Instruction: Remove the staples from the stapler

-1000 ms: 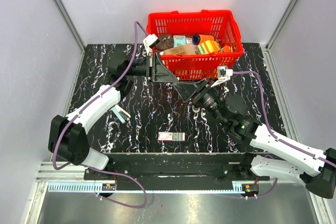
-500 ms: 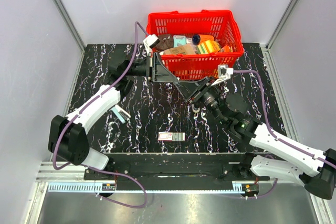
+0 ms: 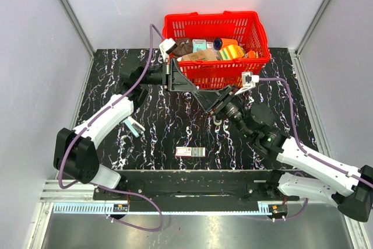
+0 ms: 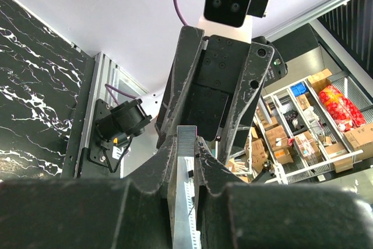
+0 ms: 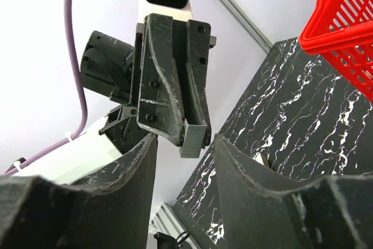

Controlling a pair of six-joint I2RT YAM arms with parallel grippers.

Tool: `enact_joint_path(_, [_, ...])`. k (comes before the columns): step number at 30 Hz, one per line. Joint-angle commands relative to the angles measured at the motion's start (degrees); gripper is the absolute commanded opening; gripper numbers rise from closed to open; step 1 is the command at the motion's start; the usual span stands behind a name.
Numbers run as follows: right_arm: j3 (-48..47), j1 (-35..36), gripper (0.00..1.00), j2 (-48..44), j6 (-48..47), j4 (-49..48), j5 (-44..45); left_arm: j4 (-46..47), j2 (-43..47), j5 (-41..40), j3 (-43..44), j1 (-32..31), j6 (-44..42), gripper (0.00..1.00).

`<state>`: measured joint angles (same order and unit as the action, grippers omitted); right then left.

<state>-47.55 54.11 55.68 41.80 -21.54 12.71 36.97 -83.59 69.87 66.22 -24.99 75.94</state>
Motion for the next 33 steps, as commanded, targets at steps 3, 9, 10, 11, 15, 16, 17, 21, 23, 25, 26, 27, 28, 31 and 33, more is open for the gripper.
enact_joint_path(3, [-1.8, -0.7, 0.51, -4.6, -3.1, 0.3, 2.1, 1.4, 1.6, 1.1, -0.2, 0.0, -1.8, 0.0])
enact_joint_path(9, [-3.7, -1.3, 0.52, -4.4, -3.6, 3.3, 2.9, 2.0, 1.4, 1.7, -0.2, -0.1, -1.9, 0.0])
enact_joint_path(10, [-4.0, -1.3, 0.52, -3.9, -3.3, 3.3, 2.9, 2.1, 1.5, 1.9, -0.3, -0.1, -1.8, 0.0])
enact_joint_path(11, [-4.2, -1.4, 0.52, -3.5, -3.0, 3.4, 2.8, 2.7, 1.5, 2.0, -0.3, -0.1, -1.5, 0.0])
enact_joint_path(15, [-5.4, -1.7, 0.51, -1.8, -2.0, 3.3, 1.8, 3.4, 2.1, 2.8, -0.6, -0.4, -1.5, 0.01])
enact_joint_path(16, [-5.7, -1.7, 0.51, -1.4, -1.9, 3.4, 1.5, 3.3, 2.3, 3.1, -0.8, -0.5, -1.6, 0.0])
enact_joint_path(17, [-5.9, -1.9, 0.51, -0.9, -1.8, 3.5, 1.4, 3.5, 2.3, 3.3, -0.8, -0.5, -1.6, 0.0])
enact_joint_path(21, [-6.2, -2.2, 0.5, 0.0, -1.1, 3.9, 1.4, 5.4, 2.4, 3.9, -1.4, -0.9, -0.4, 0.0])
enact_joint_path(23, [-6.3, -2.3, 0.5, 0.2, -0.5, 3.8, 1.2, 6.0, 2.4, 4.1, -1.3, -1.2, -0.2, 0.0])
enact_joint_path(25, [-6.4, -2.5, 0.48, 0.4, -0.1, 3.8, 1.0, 5.9, 2.4, 4.1, -1.3, -1.3, -0.2, 0.0])
enact_joint_path(26, [-6.4, -2.5, 0.48, 0.5, 0.2, 3.9, 0.7, 5.9, 2.2, 4.2, -1.2, -1.3, -0.2, 0.0])
enact_joint_path(27, [-6.4, -2.6, 0.47, 0.7, 0.4, 3.8, 0.6, 6.0, 2.3, 4.1, -1.2, -1.2, -0.2, 0.0])
enact_joint_path(28, [-6.3, -2.6, 0.47, 0.7, 0.6, 3.9, 0.5, 6.0, 2.3, 4.2, -1.2, -1.3, -0.3, 0.0])
enact_joint_path(31, [-5.9, -2.6, 0.44, 0.9, 1.3, 3.9, 0.3, 6.0, 2.3, 4.0, -1.3, -1.3, -0.4, 0.0])
enact_joint_path(33, [-5.7, -2.7, 0.43, 0.9, 1.6, 3.9, 0.2, 5.9, 2.3, 3.8, -1.3, -1.2, -0.4, 0.0])
